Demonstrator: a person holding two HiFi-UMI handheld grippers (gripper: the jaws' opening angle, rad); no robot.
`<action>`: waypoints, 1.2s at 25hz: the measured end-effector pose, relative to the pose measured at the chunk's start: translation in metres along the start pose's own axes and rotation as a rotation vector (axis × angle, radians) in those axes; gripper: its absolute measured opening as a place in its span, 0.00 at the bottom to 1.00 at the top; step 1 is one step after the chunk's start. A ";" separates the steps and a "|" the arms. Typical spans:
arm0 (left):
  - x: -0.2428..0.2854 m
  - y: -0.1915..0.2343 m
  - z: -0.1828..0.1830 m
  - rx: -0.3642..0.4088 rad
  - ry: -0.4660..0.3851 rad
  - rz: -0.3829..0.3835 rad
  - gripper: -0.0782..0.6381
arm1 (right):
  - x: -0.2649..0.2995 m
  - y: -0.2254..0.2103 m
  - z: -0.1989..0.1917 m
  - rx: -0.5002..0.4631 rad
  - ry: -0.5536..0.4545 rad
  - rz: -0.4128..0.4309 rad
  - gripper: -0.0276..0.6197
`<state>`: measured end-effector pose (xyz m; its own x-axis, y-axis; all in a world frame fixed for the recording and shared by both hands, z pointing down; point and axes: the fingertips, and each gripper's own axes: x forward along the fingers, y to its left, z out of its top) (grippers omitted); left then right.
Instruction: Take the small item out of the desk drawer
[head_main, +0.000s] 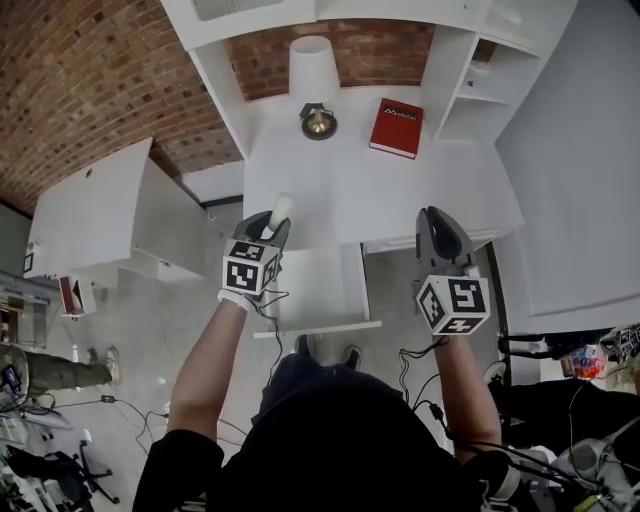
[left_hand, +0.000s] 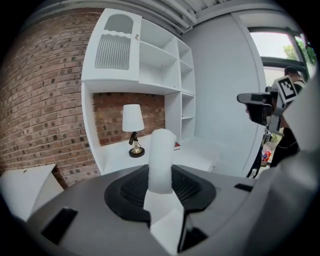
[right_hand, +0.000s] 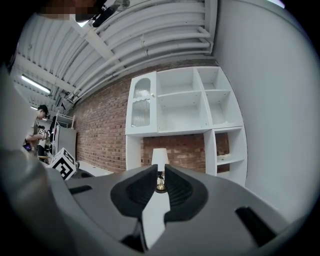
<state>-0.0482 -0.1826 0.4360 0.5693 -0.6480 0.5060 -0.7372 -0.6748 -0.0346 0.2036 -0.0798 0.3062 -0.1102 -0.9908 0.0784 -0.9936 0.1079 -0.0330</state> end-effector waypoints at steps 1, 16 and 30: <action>0.005 0.001 0.001 -0.006 0.008 0.001 0.30 | -0.002 -0.001 0.001 -0.001 -0.002 0.000 0.10; 0.153 0.058 -0.057 -0.028 0.263 -0.053 0.30 | -0.015 -0.050 -0.034 0.068 0.115 -0.208 0.10; 0.240 0.088 -0.141 0.112 0.524 -0.115 0.30 | 0.013 -0.045 -0.070 0.100 0.204 -0.314 0.10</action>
<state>-0.0276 -0.3475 0.6758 0.3655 -0.3242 0.8725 -0.6210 -0.7832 -0.0309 0.2450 -0.0922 0.3788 0.1866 -0.9366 0.2967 -0.9735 -0.2168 -0.0721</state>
